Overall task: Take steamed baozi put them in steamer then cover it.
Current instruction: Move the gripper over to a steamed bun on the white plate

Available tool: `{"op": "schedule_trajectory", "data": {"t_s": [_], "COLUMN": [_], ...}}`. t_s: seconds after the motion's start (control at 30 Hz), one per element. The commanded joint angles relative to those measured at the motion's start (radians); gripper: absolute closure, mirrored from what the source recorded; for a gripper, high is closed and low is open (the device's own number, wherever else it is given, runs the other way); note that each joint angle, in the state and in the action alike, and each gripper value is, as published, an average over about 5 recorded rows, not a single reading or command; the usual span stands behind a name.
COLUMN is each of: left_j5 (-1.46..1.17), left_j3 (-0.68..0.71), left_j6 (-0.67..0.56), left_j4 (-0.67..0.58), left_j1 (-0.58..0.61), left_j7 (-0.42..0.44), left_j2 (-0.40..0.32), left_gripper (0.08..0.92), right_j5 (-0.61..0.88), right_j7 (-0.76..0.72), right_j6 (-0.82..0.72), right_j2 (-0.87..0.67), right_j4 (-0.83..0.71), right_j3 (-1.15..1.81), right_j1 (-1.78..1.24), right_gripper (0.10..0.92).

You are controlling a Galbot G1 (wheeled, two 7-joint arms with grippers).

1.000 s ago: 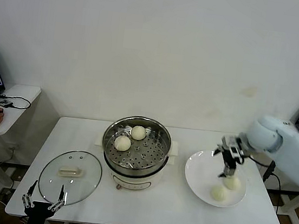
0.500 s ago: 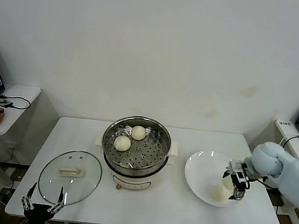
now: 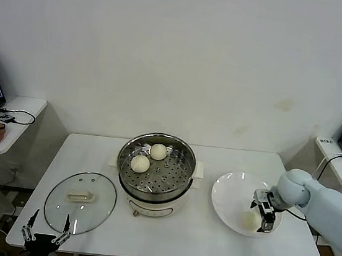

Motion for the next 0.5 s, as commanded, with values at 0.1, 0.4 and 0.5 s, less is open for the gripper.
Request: {"op": "schedule_trajectory", "data": {"t_s": [0.1, 0.4, 0.5], "left_j5": [0.001, 0.000, 0.000], "left_j3": [0.000, 0.001, 0.002], "left_j6": [-0.003, -0.008, -0.008], "left_j4": [0.007, 0.014, 0.014], "left_j1": [-0.003, -0.006, -0.008], "left_j7": [-0.001, -0.003, -0.003], "left_j2": [-0.001, -0.001, -0.002], "left_gripper": [0.177, 0.177, 0.177], "right_j5": [-0.013, -0.019, -0.021], "right_j7": [0.004, -0.003, -0.005], "right_j6": [-0.011, -0.017, -0.019], "right_j2": [0.034, 0.028, 0.031], "right_j4": [-0.024, -0.028, -0.030], "right_j3": [0.007, 0.005, 0.005], "right_j1": [-0.017, -0.018, -0.019], "right_gripper": [0.234, 0.320, 0.348]}}
